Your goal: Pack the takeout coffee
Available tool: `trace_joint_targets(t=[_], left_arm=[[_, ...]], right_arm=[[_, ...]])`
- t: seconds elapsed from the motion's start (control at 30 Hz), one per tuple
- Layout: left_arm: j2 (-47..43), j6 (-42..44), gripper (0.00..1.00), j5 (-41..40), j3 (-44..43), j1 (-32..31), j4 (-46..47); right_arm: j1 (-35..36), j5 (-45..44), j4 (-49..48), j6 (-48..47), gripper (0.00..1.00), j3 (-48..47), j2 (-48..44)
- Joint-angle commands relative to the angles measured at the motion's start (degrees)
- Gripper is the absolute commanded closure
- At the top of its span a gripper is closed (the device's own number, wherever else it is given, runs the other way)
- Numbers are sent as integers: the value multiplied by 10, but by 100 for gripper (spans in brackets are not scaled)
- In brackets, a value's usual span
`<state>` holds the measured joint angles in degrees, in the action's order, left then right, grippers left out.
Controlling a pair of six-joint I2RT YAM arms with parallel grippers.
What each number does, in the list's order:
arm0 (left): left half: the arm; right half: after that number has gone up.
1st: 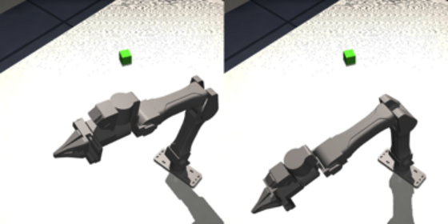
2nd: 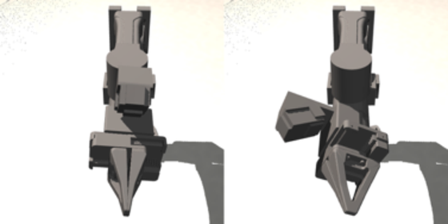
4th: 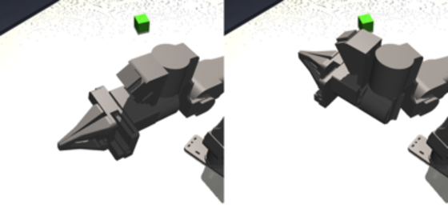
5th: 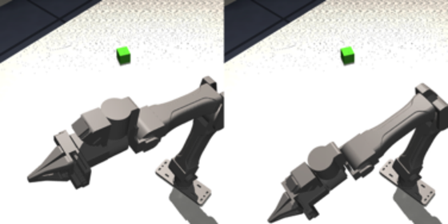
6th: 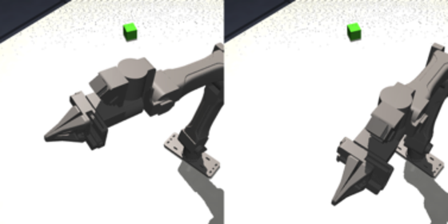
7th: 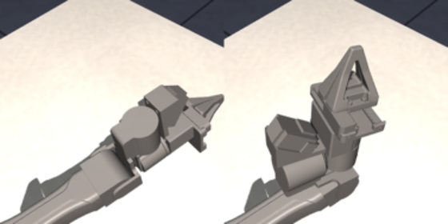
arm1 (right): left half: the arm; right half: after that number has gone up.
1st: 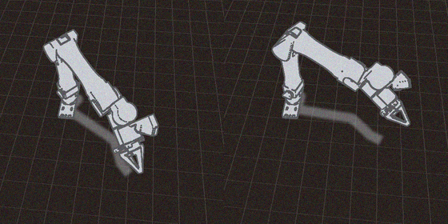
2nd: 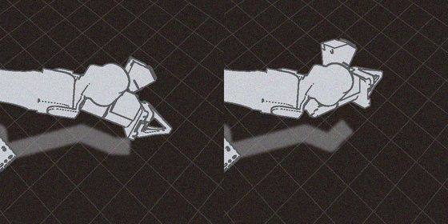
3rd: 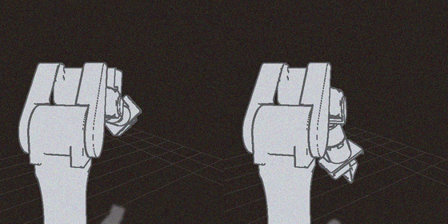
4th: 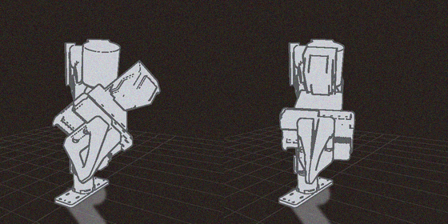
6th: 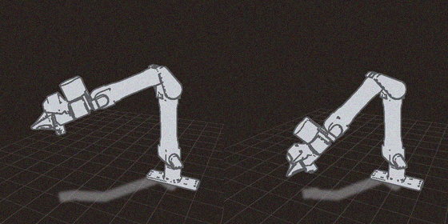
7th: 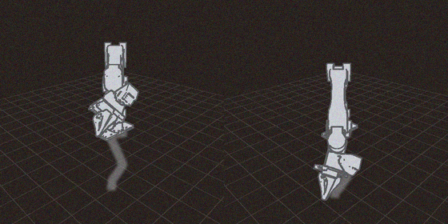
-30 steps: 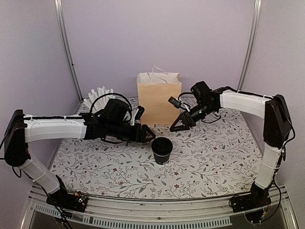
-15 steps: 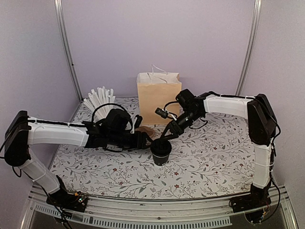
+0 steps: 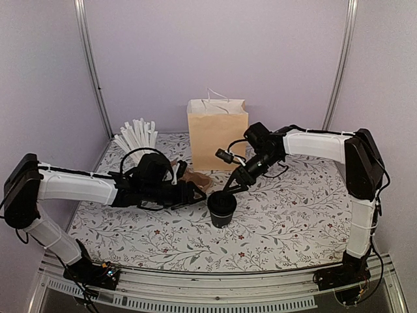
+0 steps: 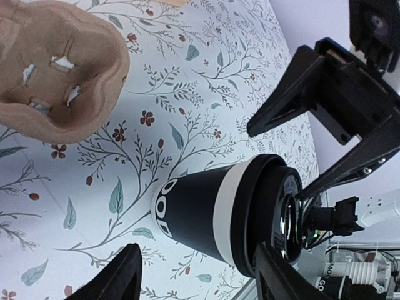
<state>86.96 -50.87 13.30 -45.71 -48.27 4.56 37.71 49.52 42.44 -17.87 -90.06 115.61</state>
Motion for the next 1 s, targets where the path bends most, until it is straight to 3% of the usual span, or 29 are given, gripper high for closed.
trace_joint_targets(t=[0.0, 0.27, 0.63, 0.97], left_arm=[[-12, -19, 38, 28, 23, 13, 46], [10, -19, 43, 52, 16, 17, 77], [38, -15, 46, 63, 2, 20, 96], [68, -13, 46, 80, -12, 21, 93]], right_arm=[[1, -18, 8, -3, 38, 32, -60], [-2, -43, 5, -2, 39, 92, -103], [-45, -36, -7, 14, 60, 130, -115], [-43, 29, 3, 8, 60, 113, -70]])
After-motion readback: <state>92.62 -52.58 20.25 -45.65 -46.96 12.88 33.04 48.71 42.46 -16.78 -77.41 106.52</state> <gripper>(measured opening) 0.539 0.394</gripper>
